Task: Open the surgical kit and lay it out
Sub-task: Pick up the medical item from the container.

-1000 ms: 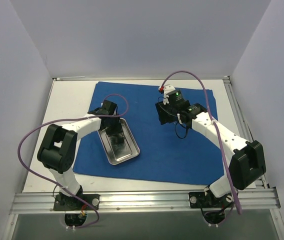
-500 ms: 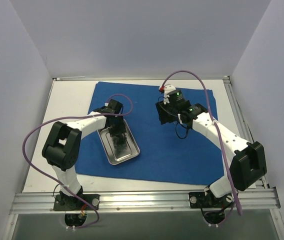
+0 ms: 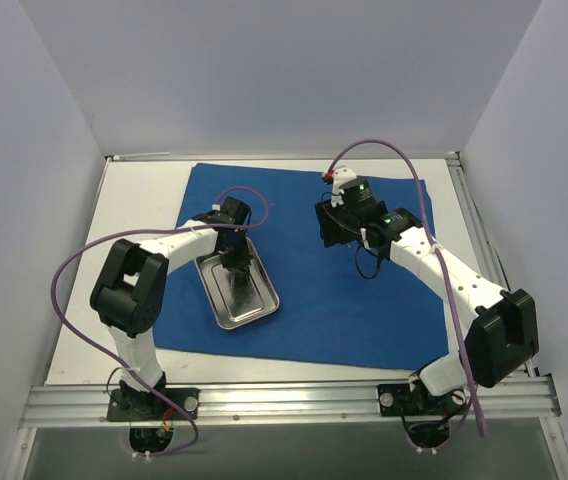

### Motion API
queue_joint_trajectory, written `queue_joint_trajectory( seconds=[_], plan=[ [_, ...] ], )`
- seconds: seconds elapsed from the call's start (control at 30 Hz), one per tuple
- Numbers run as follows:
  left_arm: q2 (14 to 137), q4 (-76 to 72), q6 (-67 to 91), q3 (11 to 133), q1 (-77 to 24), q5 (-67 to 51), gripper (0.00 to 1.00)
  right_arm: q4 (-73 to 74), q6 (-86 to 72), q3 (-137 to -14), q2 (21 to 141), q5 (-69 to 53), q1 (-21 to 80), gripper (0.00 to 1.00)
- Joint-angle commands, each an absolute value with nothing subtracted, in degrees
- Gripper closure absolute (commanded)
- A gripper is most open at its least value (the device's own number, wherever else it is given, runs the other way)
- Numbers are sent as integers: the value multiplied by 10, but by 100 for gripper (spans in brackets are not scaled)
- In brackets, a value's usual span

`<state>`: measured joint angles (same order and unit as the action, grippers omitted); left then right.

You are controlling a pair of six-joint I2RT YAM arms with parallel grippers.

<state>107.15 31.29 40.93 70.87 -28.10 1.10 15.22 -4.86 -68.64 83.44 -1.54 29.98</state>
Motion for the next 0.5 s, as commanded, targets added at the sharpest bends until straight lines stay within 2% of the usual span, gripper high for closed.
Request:
queue_joint_trajectory(
  seconds=[0.0,0.13,0.33,0.47],
  plan=[
    [1090,332,401,708,-284,32,79,149,-47,-686,807,-17,295,47],
    [1085,336,387,704,-284,35,97,150,-50,-689,806,-19,295,47],
    [1020,341,371,681,-284,49,98,150,-59,-699,806,-36,296,47],
    [923,331,345,661,-286,39,98,138,-73,-706,816,-76,298,47]
  ],
)
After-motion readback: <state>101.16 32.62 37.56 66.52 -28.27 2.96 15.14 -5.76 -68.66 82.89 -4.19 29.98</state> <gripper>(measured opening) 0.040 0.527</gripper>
